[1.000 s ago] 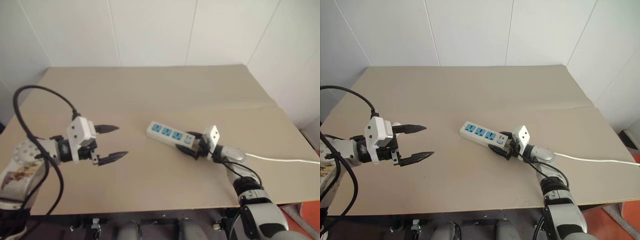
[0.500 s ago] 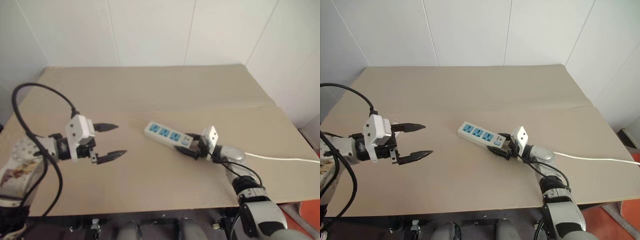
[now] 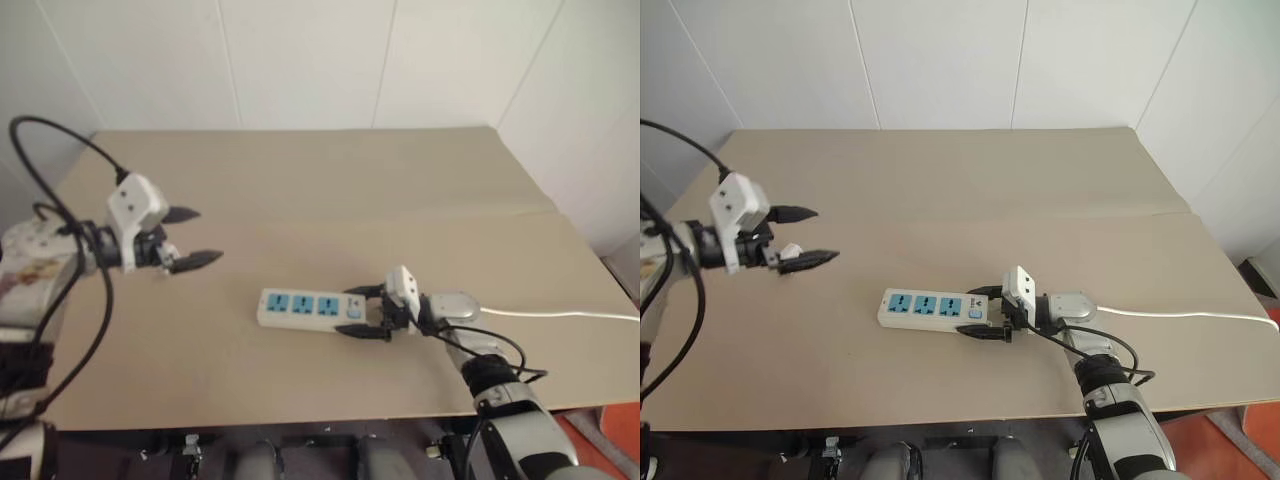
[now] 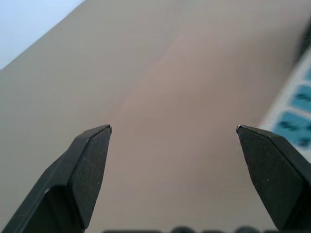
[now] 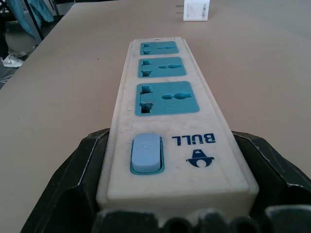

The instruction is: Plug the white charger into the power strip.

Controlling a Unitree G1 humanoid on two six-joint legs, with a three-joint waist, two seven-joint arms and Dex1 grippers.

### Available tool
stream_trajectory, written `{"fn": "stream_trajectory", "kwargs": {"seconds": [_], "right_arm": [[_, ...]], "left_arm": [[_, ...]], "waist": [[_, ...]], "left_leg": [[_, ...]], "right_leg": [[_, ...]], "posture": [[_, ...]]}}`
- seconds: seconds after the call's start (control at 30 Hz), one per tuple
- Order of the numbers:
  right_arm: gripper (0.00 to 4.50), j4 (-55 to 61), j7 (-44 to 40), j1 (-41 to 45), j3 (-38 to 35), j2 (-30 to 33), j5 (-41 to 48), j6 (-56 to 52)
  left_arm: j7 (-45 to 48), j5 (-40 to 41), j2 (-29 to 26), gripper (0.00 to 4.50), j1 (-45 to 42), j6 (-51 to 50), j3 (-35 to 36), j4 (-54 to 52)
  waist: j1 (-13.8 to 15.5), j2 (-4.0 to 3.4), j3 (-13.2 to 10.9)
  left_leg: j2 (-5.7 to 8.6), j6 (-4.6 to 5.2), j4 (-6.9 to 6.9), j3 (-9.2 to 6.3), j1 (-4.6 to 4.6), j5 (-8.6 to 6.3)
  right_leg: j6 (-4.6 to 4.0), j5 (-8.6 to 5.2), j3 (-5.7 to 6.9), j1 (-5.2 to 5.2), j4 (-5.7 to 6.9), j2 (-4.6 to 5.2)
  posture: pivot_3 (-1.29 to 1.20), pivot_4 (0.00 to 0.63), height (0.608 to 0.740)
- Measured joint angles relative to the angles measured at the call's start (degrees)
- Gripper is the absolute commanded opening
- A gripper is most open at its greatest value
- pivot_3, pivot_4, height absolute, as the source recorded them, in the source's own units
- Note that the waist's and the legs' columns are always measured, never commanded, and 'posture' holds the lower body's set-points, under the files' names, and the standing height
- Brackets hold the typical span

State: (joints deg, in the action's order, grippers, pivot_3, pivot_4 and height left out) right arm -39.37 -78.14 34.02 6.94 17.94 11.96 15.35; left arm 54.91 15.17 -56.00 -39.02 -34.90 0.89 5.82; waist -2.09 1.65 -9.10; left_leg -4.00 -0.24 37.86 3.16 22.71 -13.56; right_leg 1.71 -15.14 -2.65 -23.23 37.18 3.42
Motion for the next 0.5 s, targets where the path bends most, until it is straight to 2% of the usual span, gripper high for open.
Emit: {"fn": "stream_trajectory", "kwargs": {"seconds": [0.17,0.3,0.4,0.5], "right_arm": [[3.42,-1.43,0.06,0.63,0.37,-0.58,-0.01,1.59],[3.42,-2.09,0.05,0.89,0.69,-0.74,-0.06,2.05],[3.42,-2.45,0.81,0.99,0.76,-1.17,-0.11,2.23],[3.42,-2.3,1.47,0.76,0.72,-1.48,-0.09,2.32]], "left_arm": [[3.36,-6.17,-1.58,4.5,-16.44,-14.26,-11.47,9.27],[16.69,-17.3,-1.99,4.5,-35.05,-19.22,-29.21,25.03],[20.88,-25.36,1.1,4.5,-40.92,-17.38,-37.35,35.36],[22.22,-31.53,5.15,4.5,-41.93,-15.39,-42.71,44.43]], "waist": [[-0.49,0.01,-0.01],[-0.45,0.01,-0.01],[-0.53,0.01,-0.01],[-0.67,0.02,-0.02]], "left_leg": [[0.0,-0.02,-0.01,-0.05,0.01,0.01],[0.01,-0.05,-0.02,-0.06,-0.01,0.04],[0.0,-0.05,-0.05,-0.06,-0.11,0.04],[0.0,-0.05,-0.04,-0.07,-0.1,0.04]], "right_leg": [[0.01,-0.01,-0.01,-0.04,0.01,-0.06],[0.02,-0.02,-0.02,-0.04,0.01,-0.11],[0.03,-0.04,-0.04,0.01,0.03,-0.12],[0.03,-0.03,-0.07,-0.03,0.1,-0.13]], "posture": [[0.0,0.15,0.74],[0.0,0.15,0.74],[0.0,0.15,0.74],[0.0,0.15,0.74]]}}
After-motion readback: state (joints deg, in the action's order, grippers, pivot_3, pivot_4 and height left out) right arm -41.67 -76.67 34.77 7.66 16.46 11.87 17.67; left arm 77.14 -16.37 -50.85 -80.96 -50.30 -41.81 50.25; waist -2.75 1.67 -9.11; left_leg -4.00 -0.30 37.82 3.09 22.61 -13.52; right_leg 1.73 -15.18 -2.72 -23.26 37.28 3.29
